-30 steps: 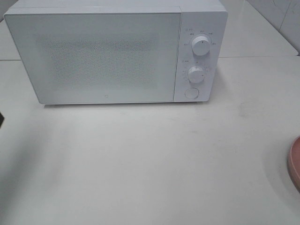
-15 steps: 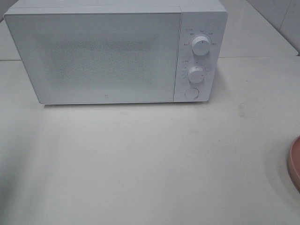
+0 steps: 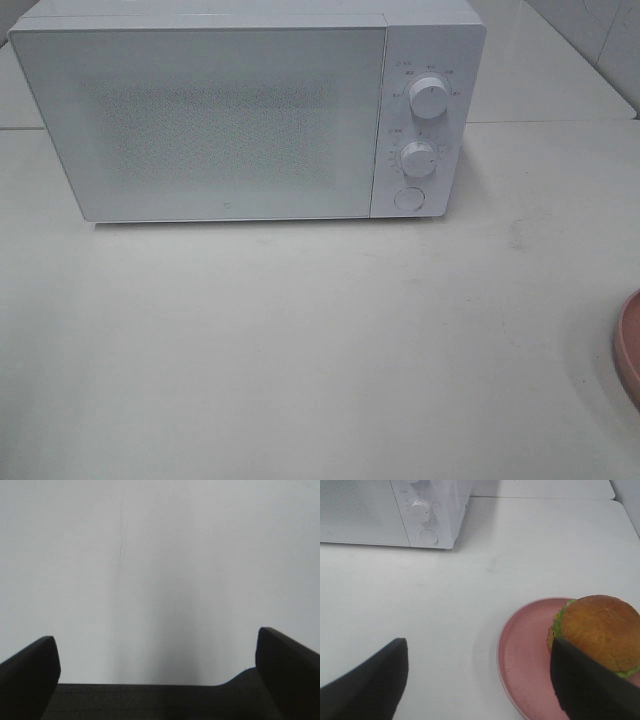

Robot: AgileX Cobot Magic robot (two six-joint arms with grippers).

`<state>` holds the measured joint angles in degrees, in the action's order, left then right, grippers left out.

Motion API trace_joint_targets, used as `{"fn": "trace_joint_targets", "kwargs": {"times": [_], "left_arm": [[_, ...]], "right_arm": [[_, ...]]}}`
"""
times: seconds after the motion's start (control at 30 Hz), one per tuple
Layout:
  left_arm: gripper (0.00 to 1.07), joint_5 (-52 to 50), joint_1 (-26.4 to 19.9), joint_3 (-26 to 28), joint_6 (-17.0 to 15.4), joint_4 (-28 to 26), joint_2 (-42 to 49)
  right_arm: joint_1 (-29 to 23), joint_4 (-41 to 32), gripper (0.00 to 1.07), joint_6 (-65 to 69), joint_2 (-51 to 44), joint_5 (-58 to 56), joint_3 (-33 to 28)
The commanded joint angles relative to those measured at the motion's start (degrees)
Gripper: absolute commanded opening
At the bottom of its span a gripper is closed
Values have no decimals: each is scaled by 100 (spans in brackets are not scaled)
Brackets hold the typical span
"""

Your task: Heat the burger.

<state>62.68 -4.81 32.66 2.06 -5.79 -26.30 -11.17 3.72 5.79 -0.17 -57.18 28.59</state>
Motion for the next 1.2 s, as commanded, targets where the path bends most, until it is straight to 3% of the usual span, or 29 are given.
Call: {"fn": "trace_joint_targets", "kwargs": {"times": [0.03, 0.2, 0.73, 1.2], "left_arm": [[100, -97, -29, -97, -52, 0, 367], [100, -155, -29, -304, -52, 23, 1295], [100, -155, -29, -304, -29, 80, 2704], [100, -155, -29, -304, -29, 74, 2796]], "right_arm": [[52, -17, 76, -57, -172, -6, 0], [52, -17, 76, -86, -172, -6, 0], [52, -17, 76, -80, -172, -6, 0], [52, -17, 76, -74, -149, -6, 0]]}}
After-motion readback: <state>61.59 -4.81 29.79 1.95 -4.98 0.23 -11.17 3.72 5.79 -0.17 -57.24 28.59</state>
